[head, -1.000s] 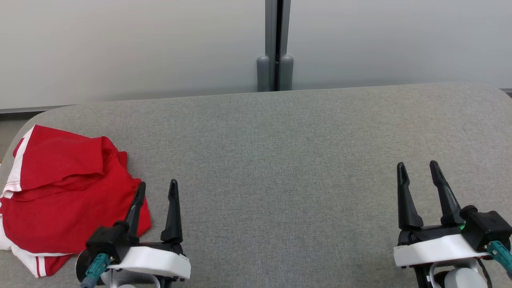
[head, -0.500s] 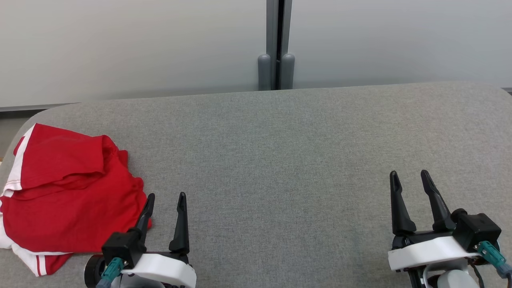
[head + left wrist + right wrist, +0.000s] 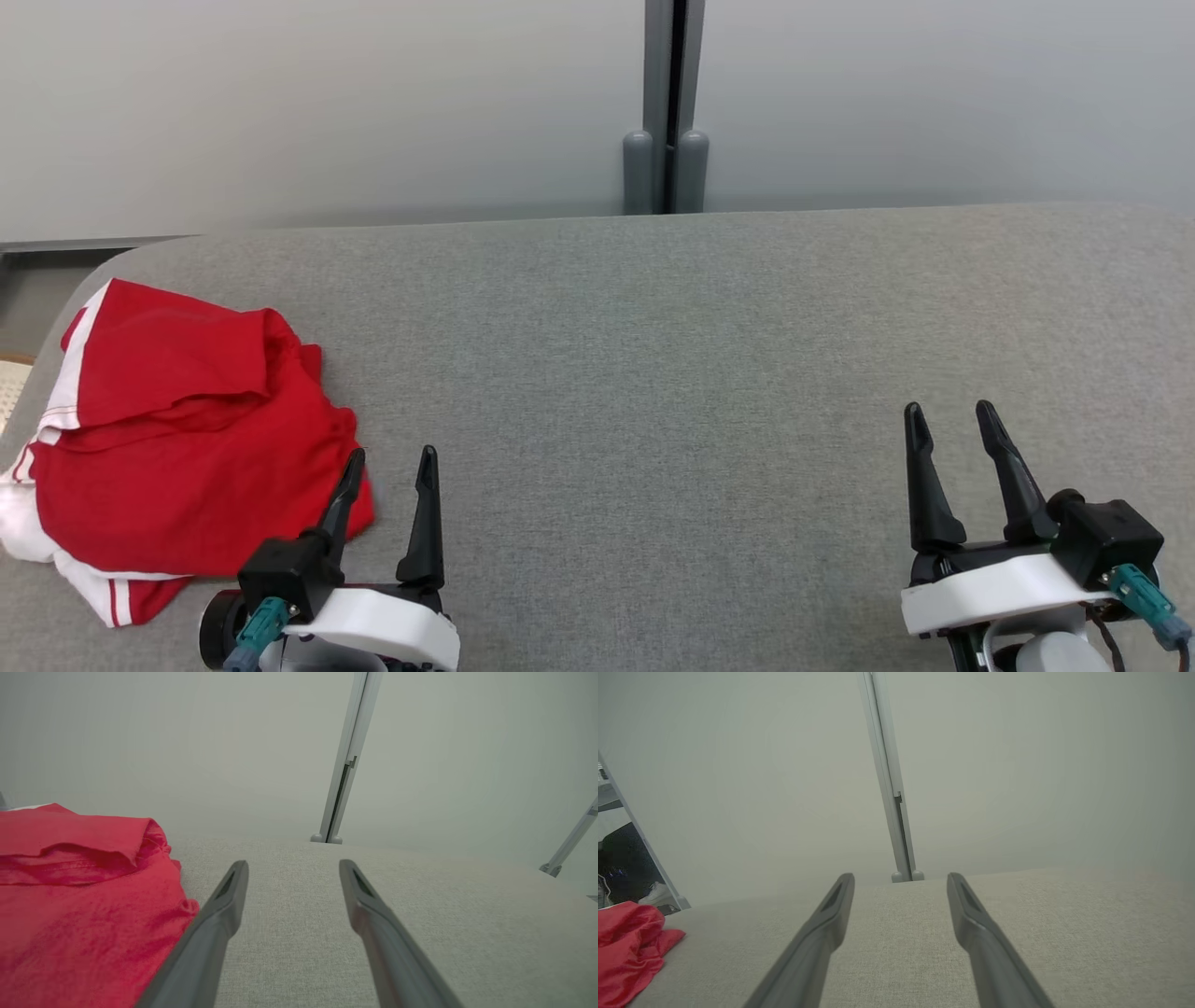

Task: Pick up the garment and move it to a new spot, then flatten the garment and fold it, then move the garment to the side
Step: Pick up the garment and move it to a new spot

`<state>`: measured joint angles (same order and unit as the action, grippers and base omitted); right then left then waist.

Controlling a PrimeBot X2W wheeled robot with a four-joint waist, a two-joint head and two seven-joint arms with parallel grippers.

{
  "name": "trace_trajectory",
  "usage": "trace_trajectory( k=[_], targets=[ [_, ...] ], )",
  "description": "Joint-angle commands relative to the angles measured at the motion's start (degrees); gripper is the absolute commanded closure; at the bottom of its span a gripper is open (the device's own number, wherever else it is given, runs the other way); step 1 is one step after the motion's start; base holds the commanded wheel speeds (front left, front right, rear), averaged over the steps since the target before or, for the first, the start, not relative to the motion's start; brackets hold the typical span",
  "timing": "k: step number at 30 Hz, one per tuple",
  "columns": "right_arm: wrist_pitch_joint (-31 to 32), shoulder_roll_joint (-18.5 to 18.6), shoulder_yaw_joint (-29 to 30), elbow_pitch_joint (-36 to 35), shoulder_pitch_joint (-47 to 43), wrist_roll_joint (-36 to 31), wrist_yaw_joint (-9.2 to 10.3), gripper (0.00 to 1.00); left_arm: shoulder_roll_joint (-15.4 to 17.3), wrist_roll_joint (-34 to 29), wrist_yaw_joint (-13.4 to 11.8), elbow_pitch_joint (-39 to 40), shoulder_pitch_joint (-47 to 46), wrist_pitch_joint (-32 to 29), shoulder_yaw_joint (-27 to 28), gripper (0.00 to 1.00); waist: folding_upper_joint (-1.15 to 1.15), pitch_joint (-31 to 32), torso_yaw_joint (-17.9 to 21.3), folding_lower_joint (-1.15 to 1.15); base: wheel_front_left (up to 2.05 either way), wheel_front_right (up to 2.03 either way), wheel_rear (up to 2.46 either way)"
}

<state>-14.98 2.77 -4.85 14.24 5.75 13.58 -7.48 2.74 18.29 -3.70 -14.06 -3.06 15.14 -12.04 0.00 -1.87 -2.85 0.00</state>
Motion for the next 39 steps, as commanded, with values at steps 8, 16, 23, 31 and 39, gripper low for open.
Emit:
trace_trajectory(
  k=[8, 16, 23, 31, 39],
  targets=[
    [-0.31, 0.2, -2.21, 0.02, -1.04, -0.06, -0.01, 0.0, 0.25, 0.04, -0.81, -0.2, -0.04, 0.02, 1.77, 0.0, 0.0, 0.91, -6.8, 0.0, 0.0, 0.0, 0.0],
    [-0.21, 0.2, -4.24, 0.62, -2.11, 0.51, -0.01, 0.0, 0.23, -0.85, -0.58, 0.28, 1.35, 0.02, 3.54, 0.0, 0.0, 2.29, -14.71, 0.0, 0.0, 0.0, 0.0],
    [-0.21, 0.2, -5.77, 1.0, -2.9, 0.92, -0.01, 0.0, 0.24, -0.85, -0.34, 0.48, 2.66, 0.02, 4.27, 0.0, 0.0, 3.38, -21.36, 0.0, 0.0, 0.0, 0.0],
    [-0.21, 0.21, -7.89, 1.55, -2.11, 1.68, -0.01, 0.0, 0.22, -1.41, -0.11, 0.96, 3.61, 0.02, 5.98, 0.0, 0.0, 3.65, -25.11, 0.0, 0.0, 0.0, 0.0],
    [-0.21, 0.2, -9.07, 2.42, -1.23, 1.8, -0.01, 0.0, 0.24, -1.87, 0.3, 1.69, 3.76, 0.02, 8.13, 0.0, 0.0, 3.21, -25.54, 0.0, 0.0, 0.0, 0.0]
  ],
)
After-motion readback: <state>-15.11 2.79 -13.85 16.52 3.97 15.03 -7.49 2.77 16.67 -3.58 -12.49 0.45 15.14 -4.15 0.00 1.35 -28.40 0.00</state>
